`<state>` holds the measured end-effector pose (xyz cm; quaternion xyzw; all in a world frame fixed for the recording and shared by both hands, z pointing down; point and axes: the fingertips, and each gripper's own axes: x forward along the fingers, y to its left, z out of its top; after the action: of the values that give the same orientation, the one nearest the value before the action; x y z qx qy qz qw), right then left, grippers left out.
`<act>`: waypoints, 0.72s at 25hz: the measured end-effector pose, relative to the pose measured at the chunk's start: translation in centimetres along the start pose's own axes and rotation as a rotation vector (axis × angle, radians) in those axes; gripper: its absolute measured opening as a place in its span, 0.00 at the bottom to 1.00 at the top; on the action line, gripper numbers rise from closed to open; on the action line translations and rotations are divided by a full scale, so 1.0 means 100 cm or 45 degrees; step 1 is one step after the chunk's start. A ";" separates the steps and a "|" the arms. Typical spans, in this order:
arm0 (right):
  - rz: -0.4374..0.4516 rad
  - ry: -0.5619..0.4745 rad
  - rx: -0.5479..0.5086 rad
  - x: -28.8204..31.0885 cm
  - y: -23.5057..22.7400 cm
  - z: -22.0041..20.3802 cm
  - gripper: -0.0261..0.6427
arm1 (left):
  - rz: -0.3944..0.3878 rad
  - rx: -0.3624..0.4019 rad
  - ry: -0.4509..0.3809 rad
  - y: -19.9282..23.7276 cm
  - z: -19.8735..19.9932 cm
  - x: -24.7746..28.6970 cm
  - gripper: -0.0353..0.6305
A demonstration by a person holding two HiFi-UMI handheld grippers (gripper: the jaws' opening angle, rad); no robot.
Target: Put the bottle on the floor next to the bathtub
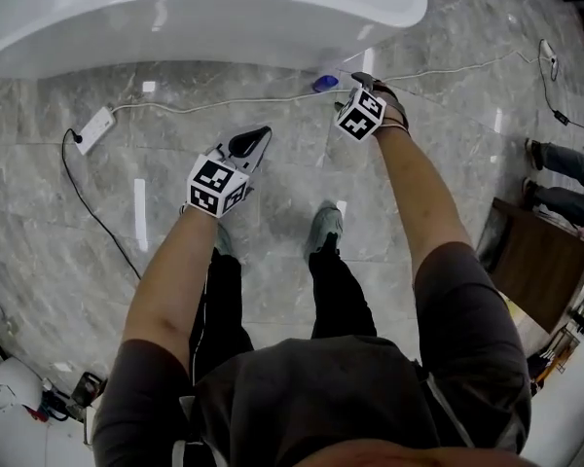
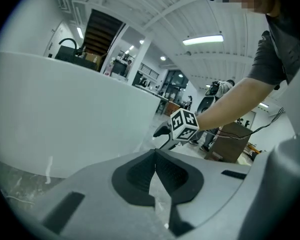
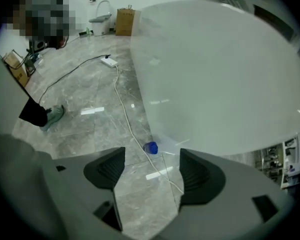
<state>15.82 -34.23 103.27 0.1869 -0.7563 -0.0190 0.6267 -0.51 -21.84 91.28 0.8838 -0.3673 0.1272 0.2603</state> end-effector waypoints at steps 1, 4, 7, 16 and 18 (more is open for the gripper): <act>-0.006 -0.008 0.018 -0.021 -0.003 0.002 0.54 | -0.006 0.006 -0.006 -0.011 0.016 -0.006 0.05; -0.003 -0.038 0.053 -0.091 -0.010 0.013 0.54 | -0.024 0.038 -0.019 -0.044 0.068 -0.024 0.05; 0.015 -0.096 0.071 -0.173 -0.013 0.031 0.54 | -0.047 0.053 -0.038 -0.081 0.125 -0.048 0.05; -0.022 -0.400 0.197 -0.430 -0.057 0.082 0.50 | -0.101 0.124 -0.114 -0.180 0.277 -0.134 0.05; -0.065 -0.471 0.240 -0.484 -0.068 0.084 0.49 | -0.114 0.140 -0.158 -0.202 0.311 -0.159 0.05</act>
<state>16.54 -27.45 54.10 0.2572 -0.8518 0.0021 0.4563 3.86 -17.79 51.39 0.9185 -0.3353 0.0804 0.1935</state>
